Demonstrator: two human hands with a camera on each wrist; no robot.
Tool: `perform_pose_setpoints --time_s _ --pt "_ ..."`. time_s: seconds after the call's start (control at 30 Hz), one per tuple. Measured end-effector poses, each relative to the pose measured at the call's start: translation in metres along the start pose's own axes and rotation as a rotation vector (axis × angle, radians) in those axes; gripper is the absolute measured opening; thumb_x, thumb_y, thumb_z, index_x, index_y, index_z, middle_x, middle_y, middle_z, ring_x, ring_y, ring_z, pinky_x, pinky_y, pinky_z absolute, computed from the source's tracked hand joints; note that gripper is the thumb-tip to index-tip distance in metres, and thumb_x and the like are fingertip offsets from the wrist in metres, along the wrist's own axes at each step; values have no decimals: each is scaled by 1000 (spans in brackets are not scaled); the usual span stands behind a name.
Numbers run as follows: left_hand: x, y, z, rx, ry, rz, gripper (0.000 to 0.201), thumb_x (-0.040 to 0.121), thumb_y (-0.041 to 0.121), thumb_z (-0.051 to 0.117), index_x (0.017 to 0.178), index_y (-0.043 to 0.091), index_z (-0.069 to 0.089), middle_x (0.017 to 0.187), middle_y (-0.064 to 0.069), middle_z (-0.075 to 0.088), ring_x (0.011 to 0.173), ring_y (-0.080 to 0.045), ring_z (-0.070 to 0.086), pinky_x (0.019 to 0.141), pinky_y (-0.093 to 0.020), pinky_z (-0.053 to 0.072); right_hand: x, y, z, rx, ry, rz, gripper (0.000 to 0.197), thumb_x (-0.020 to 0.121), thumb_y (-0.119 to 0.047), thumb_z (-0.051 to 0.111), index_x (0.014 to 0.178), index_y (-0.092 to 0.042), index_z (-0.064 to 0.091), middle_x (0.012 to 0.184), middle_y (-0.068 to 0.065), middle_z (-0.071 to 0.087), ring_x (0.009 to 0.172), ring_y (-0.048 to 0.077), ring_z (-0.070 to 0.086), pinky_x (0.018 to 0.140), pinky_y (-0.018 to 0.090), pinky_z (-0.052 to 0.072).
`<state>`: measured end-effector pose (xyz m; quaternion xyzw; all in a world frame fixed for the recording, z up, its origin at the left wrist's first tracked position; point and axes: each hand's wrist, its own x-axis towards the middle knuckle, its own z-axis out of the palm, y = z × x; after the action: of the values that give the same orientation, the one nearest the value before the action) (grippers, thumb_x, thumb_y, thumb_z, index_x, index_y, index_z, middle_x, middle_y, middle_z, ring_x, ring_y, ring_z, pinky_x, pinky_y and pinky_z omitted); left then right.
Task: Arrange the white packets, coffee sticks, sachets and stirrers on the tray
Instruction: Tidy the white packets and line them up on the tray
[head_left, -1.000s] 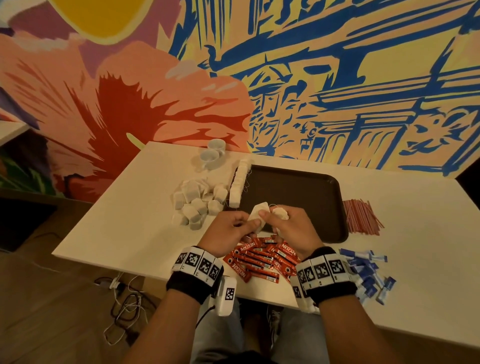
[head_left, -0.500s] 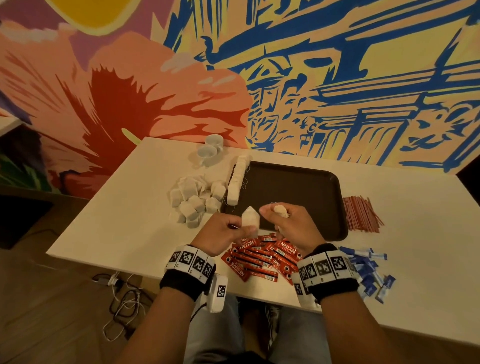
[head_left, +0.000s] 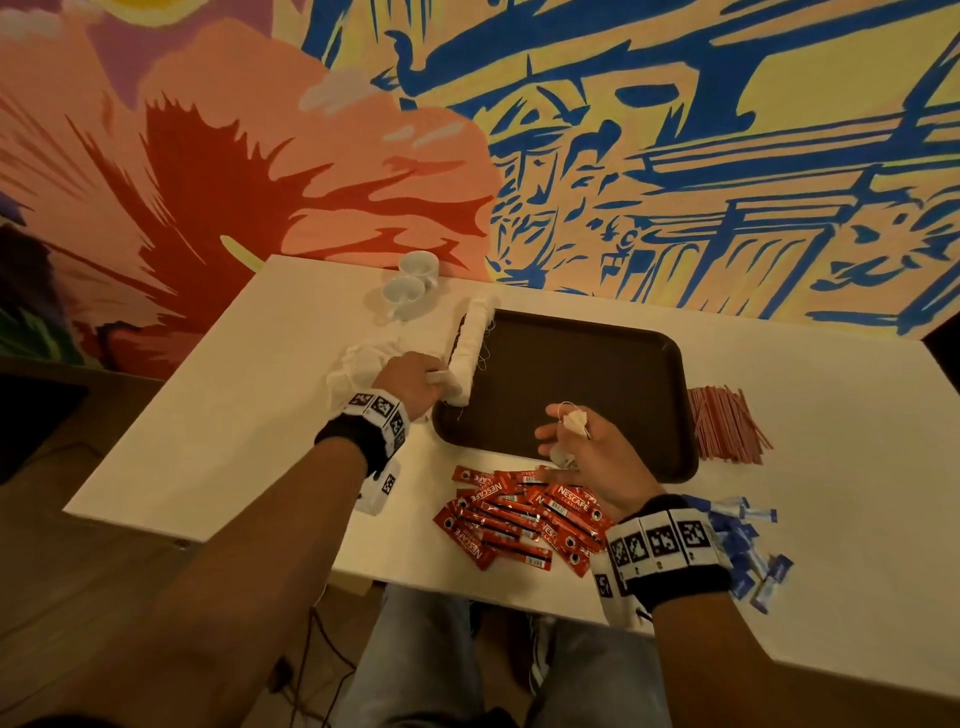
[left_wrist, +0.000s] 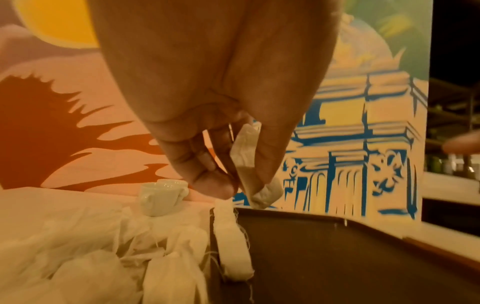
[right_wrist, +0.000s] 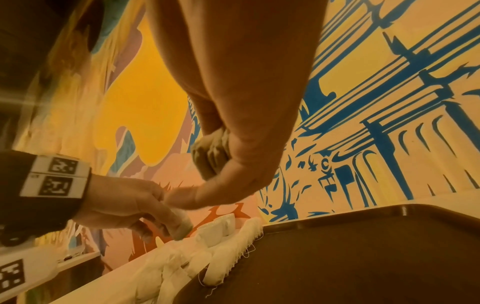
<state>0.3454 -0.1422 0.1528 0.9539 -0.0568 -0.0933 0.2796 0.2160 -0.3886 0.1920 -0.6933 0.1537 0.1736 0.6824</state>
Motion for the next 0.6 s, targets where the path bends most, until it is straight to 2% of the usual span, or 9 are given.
perform_pose_setpoints --time_s 0.1,0.17,0.27,0.33,0.4,0.47,0.6 --pt "21 -7 12 108 -67 -32 15 89 28 61 95 23 73 102 -3 71 89 -23 64 69 -25 43 6 -1 -1 28 -3 15 29 104 -10 53 130 -20 58 122 9 64 113 23 64 80 35 62" --pt "32 -12 20 160 -110 -38 19 90 29 62 105 25 74 111 -3 70 98 -25 64 77 -24 44 10 -1 -1 22 2 18 26 104 -11 53 128 -21 60 121 9 65 111 22 66 79 33 62" --pt "46 -16 32 247 -193 -52 24 93 25 61 113 23 73 115 -3 68 104 -26 65 84 -26 49 16 -1 -4 14 -2 27 25 105 -11 52 125 -21 62 121 9 65 111 22 67 82 32 62" --pt "54 -16 39 308 -258 -59 22 90 29 63 109 26 74 117 -2 68 103 -26 64 90 -32 53 21 -1 -4 1 -5 32 25 105 -10 52 124 -21 63 120 9 65 111 21 67 84 33 62" --pt "60 -15 43 328 -291 -82 22 81 39 69 101 33 74 112 -1 67 97 -26 64 88 -34 55 24 0 -4 -7 5 36 24 104 -10 53 123 -21 64 119 9 66 110 21 68 83 33 62" --pt "67 -17 47 323 -308 -92 26 75 43 74 100 36 73 106 1 67 93 -25 65 86 -32 55 28 1 -3 2 11 39 24 104 -9 54 121 -20 65 119 11 66 109 22 68 83 34 62" --pt "80 -16 47 371 -256 -32 31 87 27 69 117 30 70 119 -2 68 106 -26 65 92 -33 53 33 3 -3 7 16 41 24 104 -8 55 122 -18 66 118 10 66 109 23 68 82 33 62"
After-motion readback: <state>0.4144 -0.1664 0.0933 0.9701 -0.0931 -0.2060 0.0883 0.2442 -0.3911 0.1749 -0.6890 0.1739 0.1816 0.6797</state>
